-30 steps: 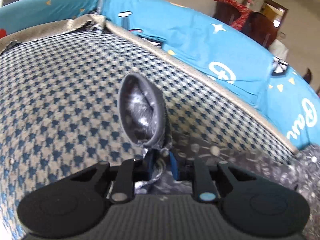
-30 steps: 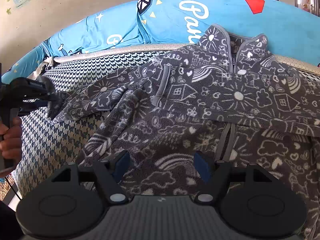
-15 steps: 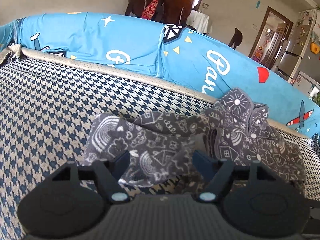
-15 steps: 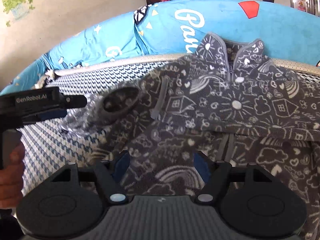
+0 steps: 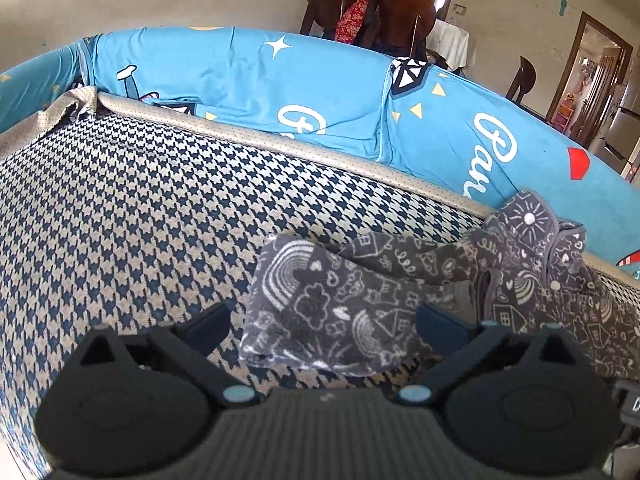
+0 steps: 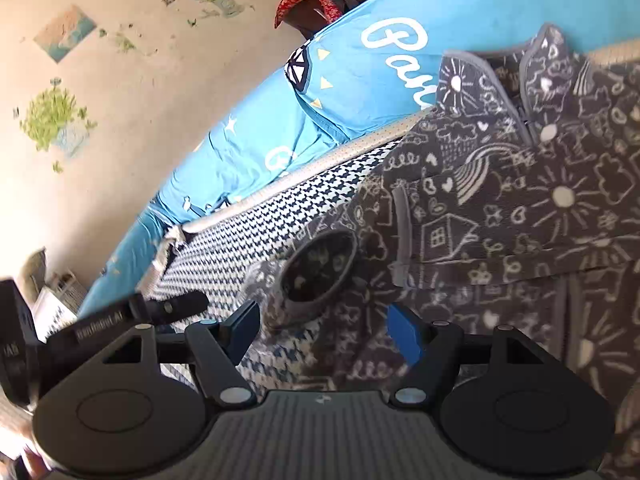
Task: Fold clothes
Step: 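Carry the sleeve with the left gripper across onto the jacket front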
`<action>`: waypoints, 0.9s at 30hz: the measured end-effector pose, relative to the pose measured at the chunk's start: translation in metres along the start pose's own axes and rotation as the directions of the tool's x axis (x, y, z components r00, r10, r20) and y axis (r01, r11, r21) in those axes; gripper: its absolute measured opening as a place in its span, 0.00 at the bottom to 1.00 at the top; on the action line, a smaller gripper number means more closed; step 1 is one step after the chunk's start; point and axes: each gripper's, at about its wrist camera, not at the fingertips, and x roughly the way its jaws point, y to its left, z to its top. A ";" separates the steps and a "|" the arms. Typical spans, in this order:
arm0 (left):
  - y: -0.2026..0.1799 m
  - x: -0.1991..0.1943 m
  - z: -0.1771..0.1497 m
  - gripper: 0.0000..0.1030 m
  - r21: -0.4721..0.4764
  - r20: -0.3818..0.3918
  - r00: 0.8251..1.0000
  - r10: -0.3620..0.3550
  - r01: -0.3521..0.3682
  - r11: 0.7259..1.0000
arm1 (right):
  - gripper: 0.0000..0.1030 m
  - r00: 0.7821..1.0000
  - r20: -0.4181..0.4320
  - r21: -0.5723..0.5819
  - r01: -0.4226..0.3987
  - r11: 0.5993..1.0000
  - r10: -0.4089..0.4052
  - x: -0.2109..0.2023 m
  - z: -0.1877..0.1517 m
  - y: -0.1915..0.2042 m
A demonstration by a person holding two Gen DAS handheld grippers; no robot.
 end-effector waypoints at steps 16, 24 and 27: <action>-0.001 0.005 -0.002 1.00 0.042 0.018 0.987 0.158 -0.158 0.987 | 0.69 0.998 -0.018 0.083 -0.056 0.995 0.058 0.043 0.011 0.000; 0.001 0.007 -0.003 1.00 0.017 -0.001 0.984 0.175 -0.175 0.984 | 0.43 1.000 0.007 -0.025 0.002 1.000 -0.002 0.059 0.008 0.011; -0.001 0.010 -0.005 1.00 0.018 -0.012 0.985 0.173 -0.173 0.985 | 0.16 1.000 0.015 -0.059 0.012 0.998 -0.011 0.061 0.009 0.014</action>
